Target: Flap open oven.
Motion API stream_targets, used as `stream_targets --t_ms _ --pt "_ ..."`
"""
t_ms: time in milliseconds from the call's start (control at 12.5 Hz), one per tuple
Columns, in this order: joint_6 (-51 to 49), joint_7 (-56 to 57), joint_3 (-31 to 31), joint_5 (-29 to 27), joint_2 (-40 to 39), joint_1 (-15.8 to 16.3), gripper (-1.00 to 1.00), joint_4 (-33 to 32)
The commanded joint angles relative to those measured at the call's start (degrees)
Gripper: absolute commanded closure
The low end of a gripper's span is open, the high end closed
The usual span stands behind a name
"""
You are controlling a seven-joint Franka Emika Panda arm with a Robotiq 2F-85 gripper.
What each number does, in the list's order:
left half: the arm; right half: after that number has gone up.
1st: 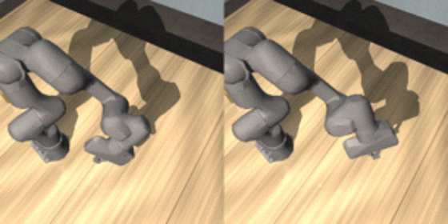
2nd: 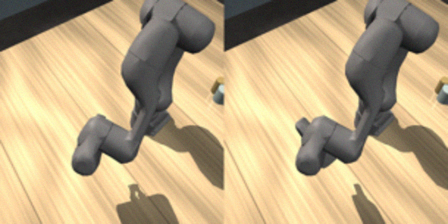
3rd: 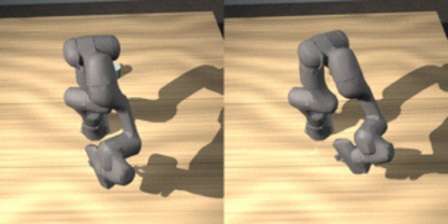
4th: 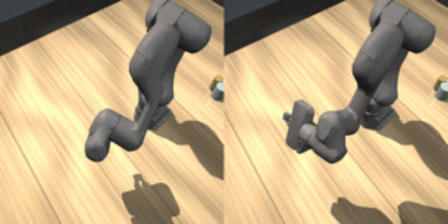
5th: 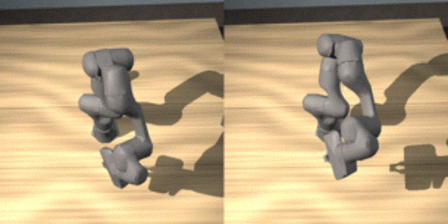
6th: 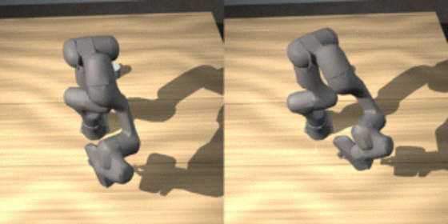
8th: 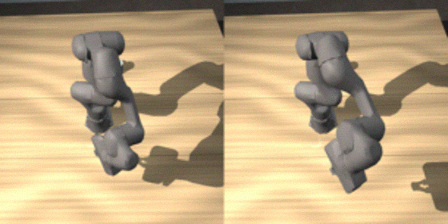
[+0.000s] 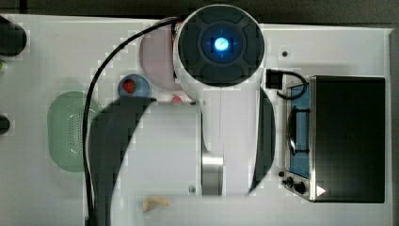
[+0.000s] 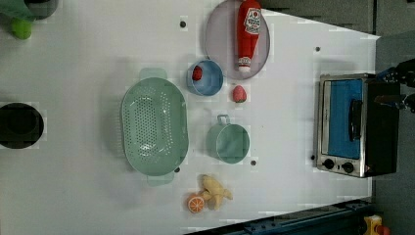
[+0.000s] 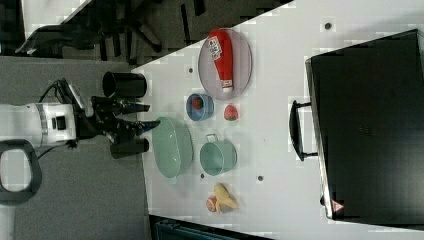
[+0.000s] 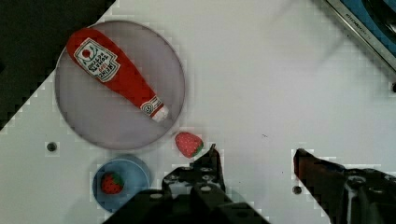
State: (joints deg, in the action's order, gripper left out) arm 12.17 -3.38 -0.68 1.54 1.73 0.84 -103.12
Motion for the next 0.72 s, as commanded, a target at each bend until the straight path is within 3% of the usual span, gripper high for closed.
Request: stream_targets --t_ms 80,240,400,480,720 --pt "-7.35 1.62 -2.75 1.83 18.75 -3.10 -0.57 -13.69" --pt "-7.35 1.62 -2.75 1.83 18.75 -3.10 -0.99 -13.69" --pt "-7.35 1.62 -2.75 1.83 18.75 -3.10 -1.00 -13.68" --pt "-7.35 1.62 -2.75 1.83 18.75 -3.11 -0.90 -13.68" --pt "-7.38 1.62 -2.78 1.83 18.73 -3.11 -0.15 -13.69"
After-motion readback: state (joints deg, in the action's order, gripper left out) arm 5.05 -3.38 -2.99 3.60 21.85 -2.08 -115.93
